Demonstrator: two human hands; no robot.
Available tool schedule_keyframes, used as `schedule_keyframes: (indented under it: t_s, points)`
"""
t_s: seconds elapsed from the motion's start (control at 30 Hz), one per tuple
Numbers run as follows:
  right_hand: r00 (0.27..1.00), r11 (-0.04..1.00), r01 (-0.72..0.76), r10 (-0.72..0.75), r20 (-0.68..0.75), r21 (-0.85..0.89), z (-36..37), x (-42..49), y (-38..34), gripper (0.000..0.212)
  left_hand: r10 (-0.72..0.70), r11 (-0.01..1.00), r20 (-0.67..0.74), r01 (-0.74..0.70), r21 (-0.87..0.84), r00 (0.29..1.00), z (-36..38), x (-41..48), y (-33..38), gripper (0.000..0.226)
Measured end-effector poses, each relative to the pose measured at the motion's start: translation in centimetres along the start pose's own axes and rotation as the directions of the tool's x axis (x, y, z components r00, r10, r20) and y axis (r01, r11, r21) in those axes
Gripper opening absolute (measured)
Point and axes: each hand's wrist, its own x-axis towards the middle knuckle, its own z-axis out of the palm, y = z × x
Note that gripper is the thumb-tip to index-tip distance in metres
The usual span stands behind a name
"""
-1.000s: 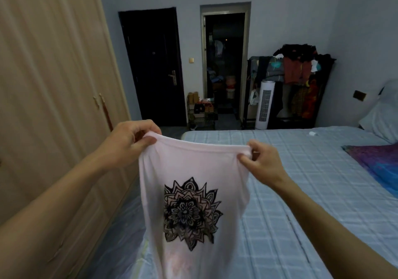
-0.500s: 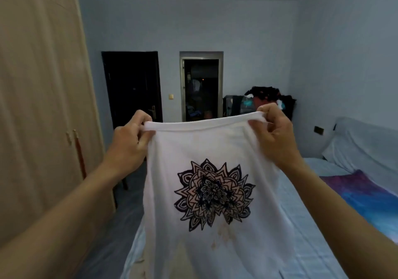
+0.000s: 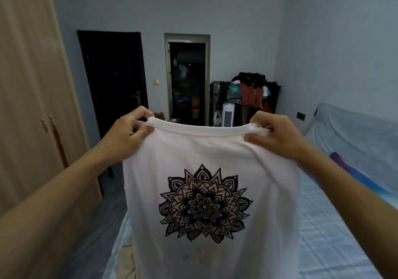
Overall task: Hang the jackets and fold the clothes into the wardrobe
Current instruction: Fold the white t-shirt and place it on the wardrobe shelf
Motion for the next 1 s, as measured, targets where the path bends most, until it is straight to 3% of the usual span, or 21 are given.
schedule_keyframes:
  t_s: [0.1,0.2,0.3,0.4,0.47,0.53,0.63,0.77,0.83,1.0]
  points:
    - [0.986,0.969,-0.065,0.026,0.163,0.239,-0.5,-0.5,0.2,0.025,0.014,1.0,0.018,-0.014,0.011,1.0,-0.5,-0.3,-0.2,0.017]
    - [0.956,0.957,-0.133,0.054,0.29,0.259,0.1,-1.0,0.1,0.033,0.027,0.999,0.019,-0.028,0.016,0.999,-0.5,-0.8,-0.1,0.015]
    - [0.944,0.982,-0.147,0.104,0.313,0.117,1.3,-1.9,0.2,0.046,0.051,0.999,0.016,-0.05,-0.017,0.999,-0.5,-1.1,0.0,0.016]
    - [0.926,0.982,-0.151,0.181,0.332,-0.113,2.8,-3.2,-0.5,0.075,0.058,0.998,0.017,-0.057,-0.035,0.998,-0.6,-1.2,0.3,0.011]
    - [0.931,0.945,-0.115,0.21,0.3,-0.305,4.4,-3.9,-0.9,0.099,0.055,0.998,0.01,-0.055,-0.032,0.998,-0.5,-1.2,0.6,0.014]
    - [0.941,0.904,-0.11,0.228,0.249,-0.413,6.2,-4.6,-0.9,0.109,0.047,0.999,0.002,-0.047,-0.023,0.999,-0.3,-1.1,0.9,0.015]
    - [0.984,0.904,-0.106,0.155,0.086,-0.415,8.2,-5.5,-0.5,0.082,0.031,0.999,-0.001,-0.031,-0.019,1.0,-0.1,-1.2,1.1,0.016]
    - [0.997,0.991,-0.067,0.063,-0.043,-0.115,8.5,-5.3,-0.1,0.035,0.003,1.0,-0.017,-0.003,-0.008,1.0,-0.3,-1.5,1.0,0.019]
    - [0.998,0.997,-0.063,0.063,0.0,0.048,8.3,-4.9,0.3,0.026,-0.008,1.0,-0.002,0.008,-0.005,1.0,-0.4,-1.7,0.8,0.017]
    - [0.977,0.98,-0.057,0.016,0.212,0.188,7.7,-4.4,0.3,0.02,0.016,1.0,0.026,-0.016,0.018,1.0,-0.5,-2.1,1.0,0.017]
